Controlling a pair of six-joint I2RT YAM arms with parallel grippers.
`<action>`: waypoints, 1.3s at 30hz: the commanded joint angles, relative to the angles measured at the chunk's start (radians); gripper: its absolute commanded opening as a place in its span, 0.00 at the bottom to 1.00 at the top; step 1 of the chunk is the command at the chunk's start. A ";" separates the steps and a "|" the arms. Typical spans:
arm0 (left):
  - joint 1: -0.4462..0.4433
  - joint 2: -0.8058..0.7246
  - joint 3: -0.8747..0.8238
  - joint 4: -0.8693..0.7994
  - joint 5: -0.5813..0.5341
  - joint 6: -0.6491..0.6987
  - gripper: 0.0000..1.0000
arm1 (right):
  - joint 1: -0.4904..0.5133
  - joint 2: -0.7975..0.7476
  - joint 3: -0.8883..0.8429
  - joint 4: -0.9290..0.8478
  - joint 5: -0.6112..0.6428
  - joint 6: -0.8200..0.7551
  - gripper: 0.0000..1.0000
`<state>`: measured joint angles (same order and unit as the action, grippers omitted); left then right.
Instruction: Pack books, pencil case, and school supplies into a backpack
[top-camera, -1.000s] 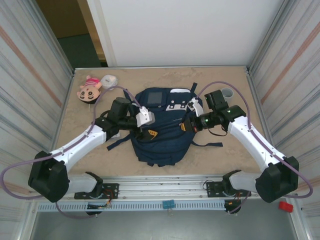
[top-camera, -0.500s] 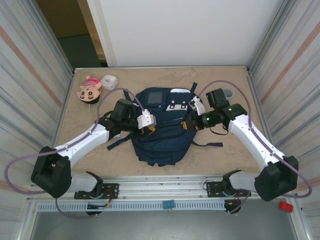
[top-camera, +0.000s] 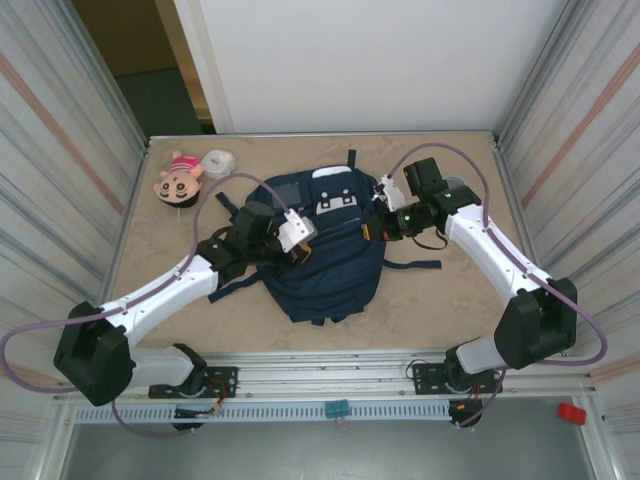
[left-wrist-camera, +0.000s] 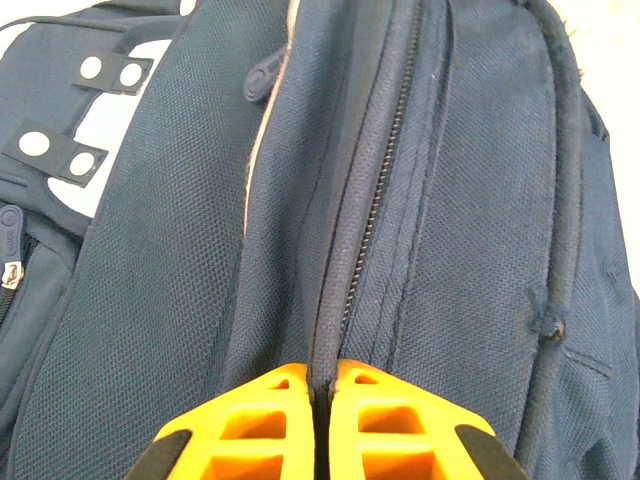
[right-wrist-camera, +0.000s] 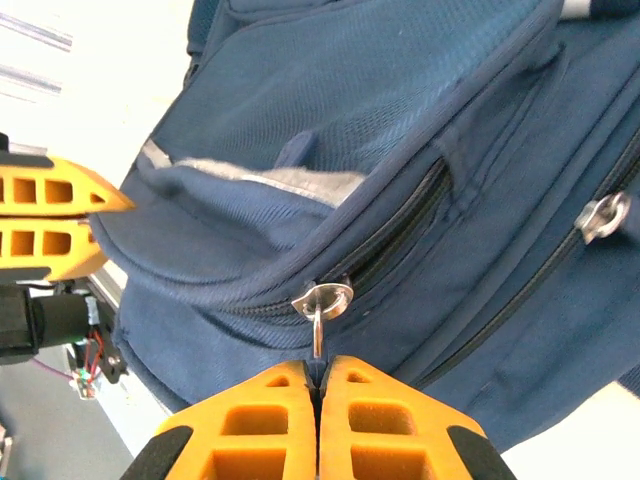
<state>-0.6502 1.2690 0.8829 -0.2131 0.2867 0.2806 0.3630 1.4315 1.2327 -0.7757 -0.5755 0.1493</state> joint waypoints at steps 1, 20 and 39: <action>-0.002 0.014 0.080 0.069 -0.064 -0.113 0.00 | 0.032 -0.036 0.022 -0.018 -0.021 -0.002 0.00; -0.022 0.073 0.108 0.182 0.054 -0.075 0.00 | 0.293 -0.003 -0.038 0.250 -0.076 0.195 0.07; -0.003 0.028 0.007 0.273 0.229 0.103 0.00 | 0.026 -0.273 -0.361 0.624 -0.098 0.848 0.61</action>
<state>-0.6537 1.3441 0.8867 -0.0658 0.4114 0.3420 0.3912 1.1625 0.8635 -0.2718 -0.6468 0.8703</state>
